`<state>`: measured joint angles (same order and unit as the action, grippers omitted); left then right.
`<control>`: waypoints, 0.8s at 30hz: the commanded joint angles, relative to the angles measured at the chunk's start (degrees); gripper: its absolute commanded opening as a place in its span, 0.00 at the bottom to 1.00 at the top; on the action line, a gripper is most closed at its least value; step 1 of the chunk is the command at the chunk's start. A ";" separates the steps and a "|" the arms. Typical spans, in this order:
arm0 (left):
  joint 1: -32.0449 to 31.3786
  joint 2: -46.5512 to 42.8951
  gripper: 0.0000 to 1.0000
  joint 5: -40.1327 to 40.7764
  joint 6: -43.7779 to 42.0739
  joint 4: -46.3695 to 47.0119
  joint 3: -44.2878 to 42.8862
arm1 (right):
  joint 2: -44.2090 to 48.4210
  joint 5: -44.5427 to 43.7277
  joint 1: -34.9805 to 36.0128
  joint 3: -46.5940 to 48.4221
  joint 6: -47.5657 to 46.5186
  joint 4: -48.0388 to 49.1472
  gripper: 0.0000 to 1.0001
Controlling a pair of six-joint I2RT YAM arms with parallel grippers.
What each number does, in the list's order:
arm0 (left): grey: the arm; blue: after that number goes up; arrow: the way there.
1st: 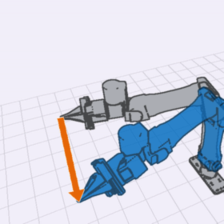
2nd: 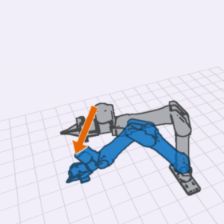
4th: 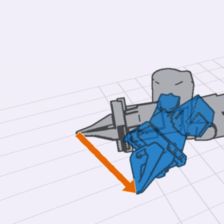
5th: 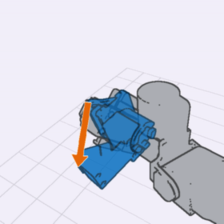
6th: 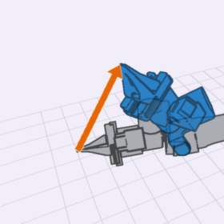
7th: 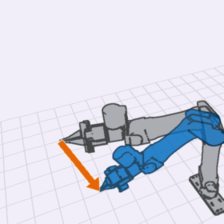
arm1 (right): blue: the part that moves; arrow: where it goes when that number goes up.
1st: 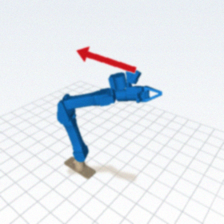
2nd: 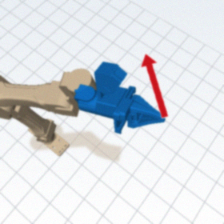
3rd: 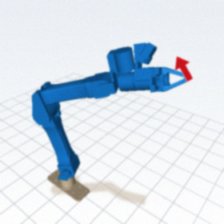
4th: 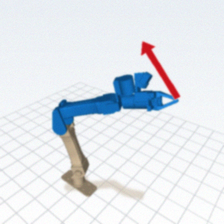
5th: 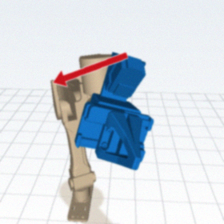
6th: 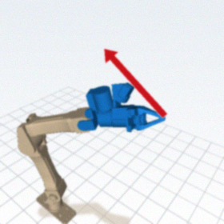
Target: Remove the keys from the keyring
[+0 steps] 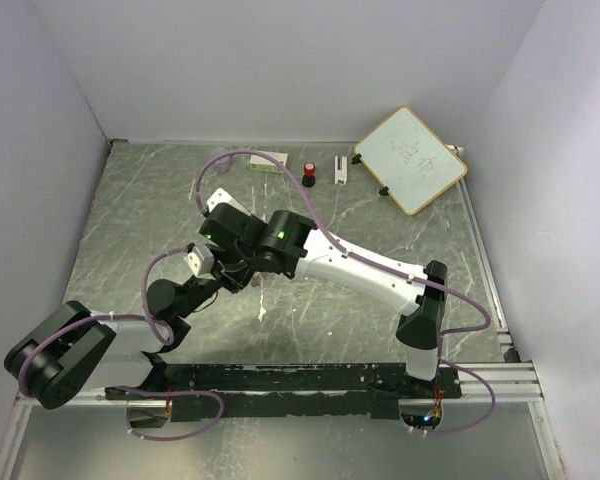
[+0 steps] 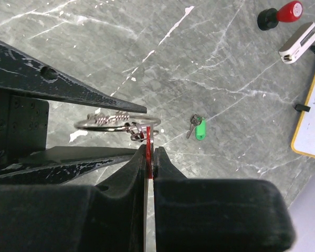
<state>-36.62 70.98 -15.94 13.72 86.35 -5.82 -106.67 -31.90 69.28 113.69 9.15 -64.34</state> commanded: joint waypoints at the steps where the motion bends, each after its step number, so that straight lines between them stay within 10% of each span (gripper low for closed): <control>1: -0.92 1.79 0.49 2.87 -1.52 5.69 -0.76 | 0.02 -0.36 0.50 1.23 -0.21 1.14 0.00; 24: -1.61 2.33 0.49 5.36 -4.04 5.96 -2.26 | 0.99 0.35 0.63 -0.88 -0.51 2.29 0.00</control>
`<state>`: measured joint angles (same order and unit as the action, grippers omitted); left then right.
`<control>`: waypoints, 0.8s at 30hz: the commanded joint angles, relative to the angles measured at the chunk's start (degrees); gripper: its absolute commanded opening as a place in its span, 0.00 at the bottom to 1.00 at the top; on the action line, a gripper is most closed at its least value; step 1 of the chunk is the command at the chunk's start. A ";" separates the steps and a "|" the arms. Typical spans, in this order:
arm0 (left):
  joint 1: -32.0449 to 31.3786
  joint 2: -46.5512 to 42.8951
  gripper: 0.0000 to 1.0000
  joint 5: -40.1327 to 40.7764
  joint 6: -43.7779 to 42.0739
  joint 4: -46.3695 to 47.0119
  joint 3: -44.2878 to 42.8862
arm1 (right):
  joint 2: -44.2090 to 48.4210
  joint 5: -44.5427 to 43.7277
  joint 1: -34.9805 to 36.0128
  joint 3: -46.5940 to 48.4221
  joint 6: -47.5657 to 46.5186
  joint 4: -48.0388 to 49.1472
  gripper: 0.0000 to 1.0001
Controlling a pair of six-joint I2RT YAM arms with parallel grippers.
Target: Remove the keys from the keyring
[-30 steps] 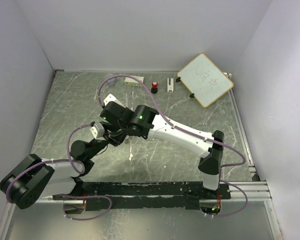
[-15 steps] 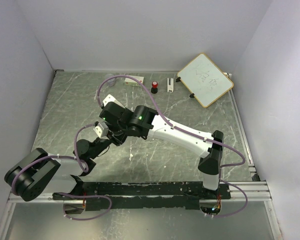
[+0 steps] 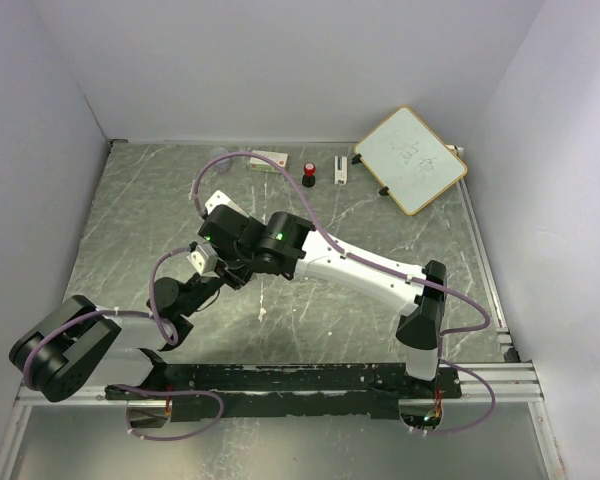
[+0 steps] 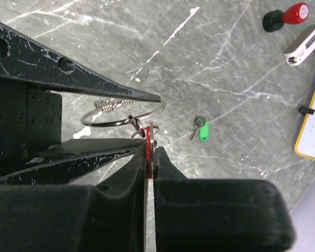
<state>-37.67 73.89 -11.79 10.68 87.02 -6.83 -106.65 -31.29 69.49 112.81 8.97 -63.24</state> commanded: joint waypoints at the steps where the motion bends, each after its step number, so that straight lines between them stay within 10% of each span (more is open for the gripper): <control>1: -0.56 -0.63 0.48 1.17 -1.01 5.19 -1.26 | 0.88 -0.28 0.45 0.03 -0.36 1.19 0.00; 24: -0.67 -1.73 0.49 1.84 -0.94 4.88 0.46 | 0.92 -0.78 0.40 -0.05 -0.47 1.54 0.00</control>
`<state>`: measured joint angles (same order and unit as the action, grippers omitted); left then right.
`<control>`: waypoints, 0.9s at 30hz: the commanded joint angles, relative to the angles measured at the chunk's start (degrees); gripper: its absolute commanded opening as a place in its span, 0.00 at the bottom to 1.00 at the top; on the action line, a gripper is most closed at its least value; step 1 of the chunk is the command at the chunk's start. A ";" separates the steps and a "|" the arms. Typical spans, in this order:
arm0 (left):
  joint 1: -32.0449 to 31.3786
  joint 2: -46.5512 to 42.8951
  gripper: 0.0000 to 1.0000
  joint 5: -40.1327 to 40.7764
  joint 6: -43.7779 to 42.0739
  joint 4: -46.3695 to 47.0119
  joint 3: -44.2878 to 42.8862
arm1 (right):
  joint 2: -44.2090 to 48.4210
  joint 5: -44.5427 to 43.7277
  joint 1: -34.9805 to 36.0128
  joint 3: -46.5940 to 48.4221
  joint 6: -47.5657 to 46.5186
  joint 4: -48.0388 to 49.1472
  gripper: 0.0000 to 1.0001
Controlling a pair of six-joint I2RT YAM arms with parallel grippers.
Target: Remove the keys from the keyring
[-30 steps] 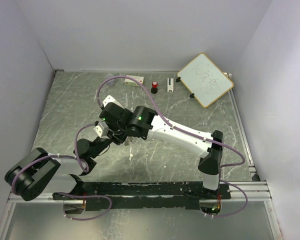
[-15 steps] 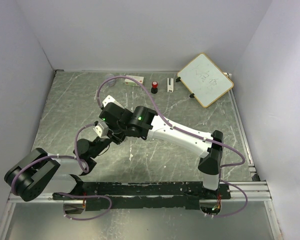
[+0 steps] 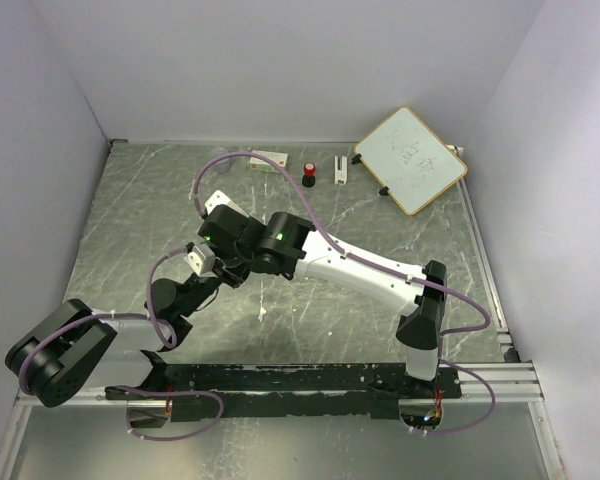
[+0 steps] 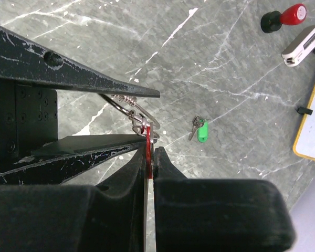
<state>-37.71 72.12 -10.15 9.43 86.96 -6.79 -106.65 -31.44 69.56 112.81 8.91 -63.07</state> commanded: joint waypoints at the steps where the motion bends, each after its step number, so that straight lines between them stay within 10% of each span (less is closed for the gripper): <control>1: -0.59 0.18 0.49 0.10 0.40 5.04 0.43 | 0.98 -0.64 0.38 -0.05 -0.43 1.37 0.00; 27: -0.65 1.37 0.44 -0.64 0.70 4.69 0.26 | 1.62 -1.06 0.33 -0.84 -0.38 2.07 0.00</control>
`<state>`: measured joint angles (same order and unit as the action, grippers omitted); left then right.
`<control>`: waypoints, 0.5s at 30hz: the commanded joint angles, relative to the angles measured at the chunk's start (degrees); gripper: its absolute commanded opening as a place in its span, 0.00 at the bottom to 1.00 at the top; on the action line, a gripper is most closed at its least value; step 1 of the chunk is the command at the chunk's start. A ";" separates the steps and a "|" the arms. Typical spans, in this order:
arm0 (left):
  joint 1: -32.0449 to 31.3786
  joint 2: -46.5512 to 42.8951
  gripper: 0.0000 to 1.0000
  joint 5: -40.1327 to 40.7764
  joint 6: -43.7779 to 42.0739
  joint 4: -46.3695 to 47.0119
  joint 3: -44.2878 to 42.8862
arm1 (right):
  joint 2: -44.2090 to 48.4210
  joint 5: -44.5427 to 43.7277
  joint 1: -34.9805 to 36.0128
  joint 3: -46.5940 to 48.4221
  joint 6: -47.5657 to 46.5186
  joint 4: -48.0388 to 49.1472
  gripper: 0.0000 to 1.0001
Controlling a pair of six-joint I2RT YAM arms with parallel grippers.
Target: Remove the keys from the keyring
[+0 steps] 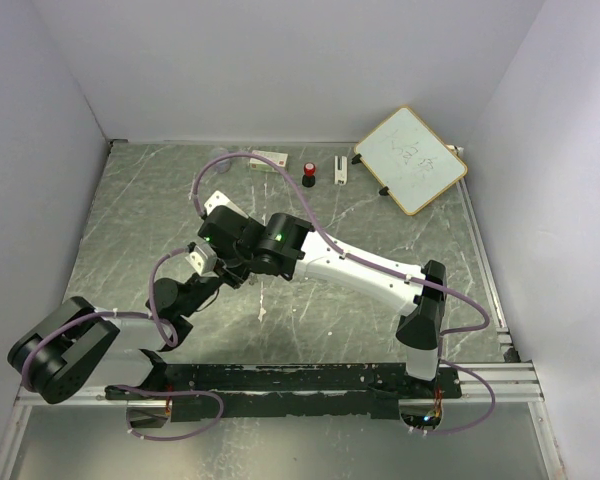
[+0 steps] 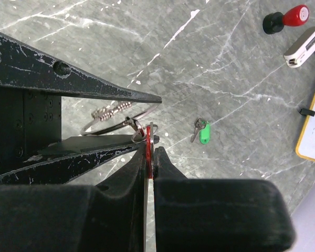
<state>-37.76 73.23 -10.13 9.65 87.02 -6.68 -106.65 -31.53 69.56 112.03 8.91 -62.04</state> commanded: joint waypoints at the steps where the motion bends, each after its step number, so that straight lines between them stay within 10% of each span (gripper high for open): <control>1: -0.60 0.10 0.43 -0.66 0.39 4.41 0.08 | 1.62 -0.99 0.35 -0.06 -0.40 1.04 0.00; 15: -0.64 -5.72 0.24 2.09 -3.10 -3.89 -0.09 | 3.84 -2.81 0.39 -1.12 0.47 1.15 0.00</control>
<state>-37.98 69.45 -9.58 8.54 84.51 -6.68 -105.86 -32.51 69.56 111.70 8.99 -61.91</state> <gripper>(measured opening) 0.261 0.025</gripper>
